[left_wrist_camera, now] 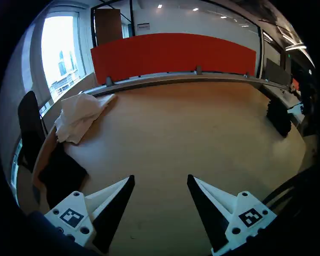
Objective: Fold towel
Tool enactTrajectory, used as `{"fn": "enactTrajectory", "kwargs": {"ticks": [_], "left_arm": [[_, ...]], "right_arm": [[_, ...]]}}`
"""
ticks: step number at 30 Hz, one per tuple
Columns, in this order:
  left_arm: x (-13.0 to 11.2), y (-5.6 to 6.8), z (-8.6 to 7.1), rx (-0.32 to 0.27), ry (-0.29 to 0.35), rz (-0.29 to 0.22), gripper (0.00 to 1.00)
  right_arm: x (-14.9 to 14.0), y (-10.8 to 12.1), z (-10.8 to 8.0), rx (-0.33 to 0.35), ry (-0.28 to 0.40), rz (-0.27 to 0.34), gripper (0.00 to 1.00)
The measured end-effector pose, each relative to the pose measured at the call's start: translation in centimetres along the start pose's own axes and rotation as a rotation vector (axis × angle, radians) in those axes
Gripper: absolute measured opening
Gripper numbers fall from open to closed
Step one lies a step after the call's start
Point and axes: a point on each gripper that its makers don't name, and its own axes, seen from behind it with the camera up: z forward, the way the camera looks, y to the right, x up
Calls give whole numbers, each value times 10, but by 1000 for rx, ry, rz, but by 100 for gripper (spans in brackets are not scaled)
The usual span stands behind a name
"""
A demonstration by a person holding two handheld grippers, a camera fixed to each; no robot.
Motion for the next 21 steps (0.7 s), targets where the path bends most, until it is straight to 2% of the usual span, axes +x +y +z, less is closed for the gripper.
{"fn": "enactTrajectory", "kwargs": {"ticks": [9,21], "left_arm": [[0,-3,4,6,4,-13,91],[1,-2,7,8,7,-27,91]], "right_arm": [[37,2,-17,-41,156,71,96],[82,11,-43,-153,389,89,96]]}}
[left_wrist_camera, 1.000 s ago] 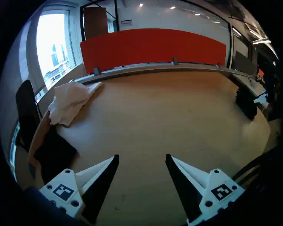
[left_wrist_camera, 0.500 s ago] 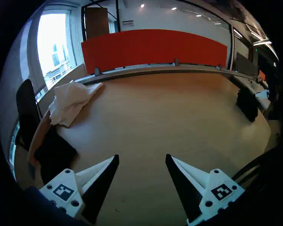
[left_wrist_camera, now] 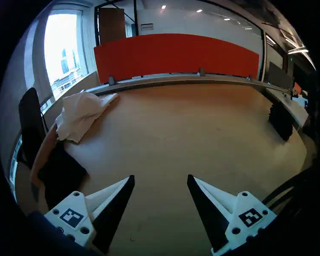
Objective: Fold towel
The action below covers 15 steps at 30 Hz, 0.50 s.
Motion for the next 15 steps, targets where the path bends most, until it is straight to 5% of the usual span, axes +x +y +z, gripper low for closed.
{"fn": "enactTrajectory", "kwargs": {"ticks": [7,15], "left_arm": [[2,1,2,1,7,-15,91],[9,0,4,4,25,-21,91]], "right_arm": [[29,-2,-6,-28,113,35,96],[47,-11,-9,-27,167,26,96]]}}
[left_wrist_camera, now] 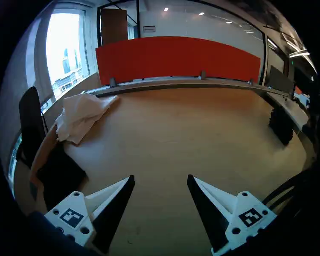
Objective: Fold towel
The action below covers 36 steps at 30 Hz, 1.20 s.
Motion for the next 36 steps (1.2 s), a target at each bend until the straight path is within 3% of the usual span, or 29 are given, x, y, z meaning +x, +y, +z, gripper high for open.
{"fn": "enactTrajectory", "kwargs": {"ticks": [12,30,36], "left_arm": [[33,-7,4,8,90,-48,91],[134,-43,7,56,325,-78,91],[163,-46,10,54,385,-84,91]], "right_arm": [[33,-33,-3,48,65,22,96],[73,-94,-13,125,117,39,96],[81,-121,-11,146,133,47,96]]}}
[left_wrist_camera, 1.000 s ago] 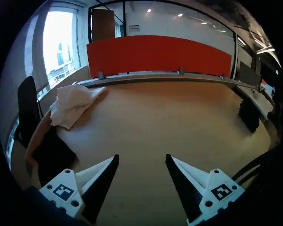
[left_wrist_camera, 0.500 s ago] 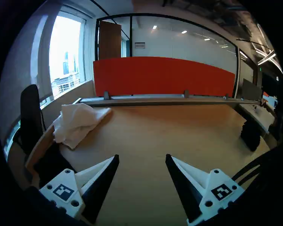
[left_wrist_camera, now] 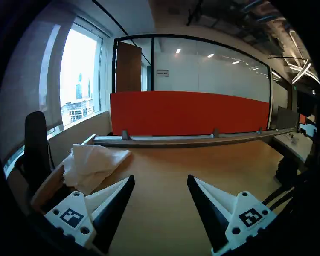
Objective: Fold towel
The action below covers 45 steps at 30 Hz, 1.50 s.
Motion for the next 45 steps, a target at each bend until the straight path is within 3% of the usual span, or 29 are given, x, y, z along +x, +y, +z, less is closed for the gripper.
{"fn": "enactTrajectory", "kwargs": {"ticks": [13,24,33,45], "left_arm": [[36,14,17,-32,89,-26,91],[62,13,17,-38,158,-34,91],[61,6,16,-34,172,-46,91],[42,17,17,-48,196,33,91]], "right_arm": [[22,-68,10,63,49,28,96],[28,-94,13,77,60,54,96],[33,-105,12,69,57,49,96],[30,-119,5,46,55,11,96]]}}
